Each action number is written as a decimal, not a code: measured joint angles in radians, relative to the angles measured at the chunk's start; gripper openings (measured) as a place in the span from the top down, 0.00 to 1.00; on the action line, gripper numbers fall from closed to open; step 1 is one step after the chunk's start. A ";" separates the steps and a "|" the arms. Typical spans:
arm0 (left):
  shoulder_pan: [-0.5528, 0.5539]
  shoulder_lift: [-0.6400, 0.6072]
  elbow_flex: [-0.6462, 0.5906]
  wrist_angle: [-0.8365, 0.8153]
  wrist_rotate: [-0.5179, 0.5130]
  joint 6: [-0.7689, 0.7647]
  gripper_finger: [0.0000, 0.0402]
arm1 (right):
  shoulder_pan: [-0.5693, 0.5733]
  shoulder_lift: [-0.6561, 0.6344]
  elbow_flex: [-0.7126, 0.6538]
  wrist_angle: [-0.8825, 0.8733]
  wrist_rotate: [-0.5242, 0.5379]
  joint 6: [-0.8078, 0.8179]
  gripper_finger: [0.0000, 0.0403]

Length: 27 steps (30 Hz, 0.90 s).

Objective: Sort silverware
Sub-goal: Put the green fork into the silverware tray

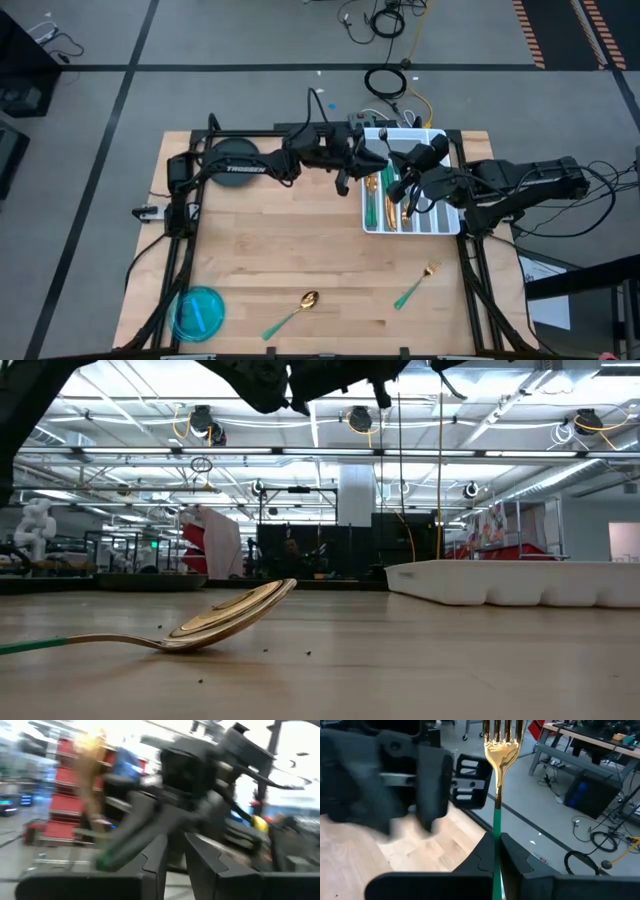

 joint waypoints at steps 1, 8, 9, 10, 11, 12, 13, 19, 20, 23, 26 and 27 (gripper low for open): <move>0.002 0.000 0.000 -0.001 0.034 0.010 0.81 | 0.000 0.000 0.000 0.000 -0.001 0.000 1.00; 0.041 0.000 0.000 -0.073 0.027 0.052 0.70 | 0.000 0.000 0.000 -0.001 -0.005 0.000 1.00; 0.048 0.000 0.000 -0.097 0.011 0.061 0.69 | 0.000 0.000 0.000 -0.001 -0.005 0.000 1.00; 0.055 0.000 0.000 -0.115 -0.002 0.064 0.68 | 0.000 0.000 0.000 -0.001 -0.005 0.000 1.00; 0.062 0.000 0.000 -0.127 -0.009 0.063 0.68 | 0.000 0.000 0.000 -0.001 -0.005 -0.002 1.00; 0.068 0.000 0.000 -0.133 -0.014 0.061 0.67 | 0.000 0.000 0.000 -0.001 -0.005 -0.009 1.00; 0.072 0.000 0.000 -0.131 -0.016 0.059 0.67 | 0.000 0.000 0.000 0.000 -0.005 -0.017 1.00; 0.080 0.000 0.000 -0.050 -0.026 0.056 0.67 | -0.014 0.000 0.000 0.001 -0.009 -0.045 1.00; 0.078 0.000 0.001 -0.040 -0.026 0.056 0.67 | -0.018 0.000 0.000 0.001 -0.012 -0.051 1.00; 0.070 -0.001 0.002 -0.041 -0.027 0.056 0.67 | -0.038 0.000 0.000 0.009 -0.042 -0.073 1.00; 0.064 -0.001 0.002 -0.045 -0.043 0.056 0.67 | -0.055 0.005 0.000 0.036 -0.062 -0.099 1.00; 0.064 -0.001 0.002 -0.045 -0.046 0.056 0.67 | -0.060 0.006 0.000 0.043 -0.068 -0.107 1.00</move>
